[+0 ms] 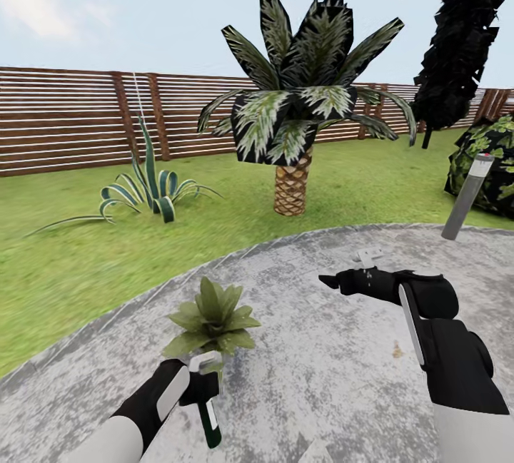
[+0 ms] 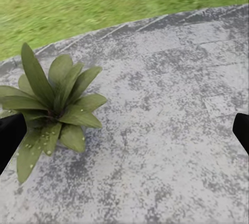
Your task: Pick up the pesticide atomizer in the garden and spray insectifuge to fully cover both potted plants in the garden.
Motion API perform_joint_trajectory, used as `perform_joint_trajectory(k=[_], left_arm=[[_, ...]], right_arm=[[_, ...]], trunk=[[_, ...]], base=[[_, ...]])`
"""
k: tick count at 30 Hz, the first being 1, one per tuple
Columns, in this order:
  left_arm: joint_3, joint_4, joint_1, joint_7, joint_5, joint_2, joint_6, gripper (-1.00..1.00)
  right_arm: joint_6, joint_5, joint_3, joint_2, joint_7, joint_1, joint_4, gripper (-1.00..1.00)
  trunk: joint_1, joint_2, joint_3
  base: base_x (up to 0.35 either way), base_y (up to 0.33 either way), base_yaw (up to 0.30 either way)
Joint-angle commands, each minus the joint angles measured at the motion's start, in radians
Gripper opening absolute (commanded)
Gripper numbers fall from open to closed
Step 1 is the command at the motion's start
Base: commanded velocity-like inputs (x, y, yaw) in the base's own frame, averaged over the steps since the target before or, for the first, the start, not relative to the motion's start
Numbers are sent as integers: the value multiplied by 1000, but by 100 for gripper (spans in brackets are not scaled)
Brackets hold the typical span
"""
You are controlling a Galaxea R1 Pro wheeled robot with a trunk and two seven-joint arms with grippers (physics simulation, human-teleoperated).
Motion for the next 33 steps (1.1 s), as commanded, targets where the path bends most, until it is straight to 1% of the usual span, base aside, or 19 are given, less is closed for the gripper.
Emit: perform_joint_trajectory(k=[1, 6, 15, 24, 25, 27, 33], left_arm=[[-3, -1, -1, 9, 11, 2, 8, -100], [3, 11, -4, 10, 10, 7, 17, -100], [3, 13, -9, 24, 8, 10, 40, -100], [-4, 25, -10, 28, 8, 9, 41, -100], [-1, 19, -4, 22, 11, 15, 36, -100], [-4, 12, 3, 18, 8, 25, 28, -100], [-4, 12, 3, 18, 8, 25, 28, -100]], right_arm=[[4, 10, -1, 0, 10, -1, -1, 100], [4, 10, -2, 0, 10, -1, -1, 100], [4, 10, -3, 0, 10, -1, -3, 100], [4, 10, -5, 0, 11, -1, -2, 100], [4, 8, -10, 5, 10, -7, -1, 100], [4, 14, -11, 5, 9, -18, -3, 100], [4, 14, -11, 5, 9, -23, -3, 100]], trunk=[[0, 0, -1], [0, 0, -1], [0, 0, -1], [0, 0, -1], [0, 0, -1], [0, 0, -1], [0, 0, -1]], base=[[42, 313, -3], [84, 324, -60], [117, 328, -245], [39, 337, -36], [0, 0, 0], [0, 0, 0], [0, 0, 0]])
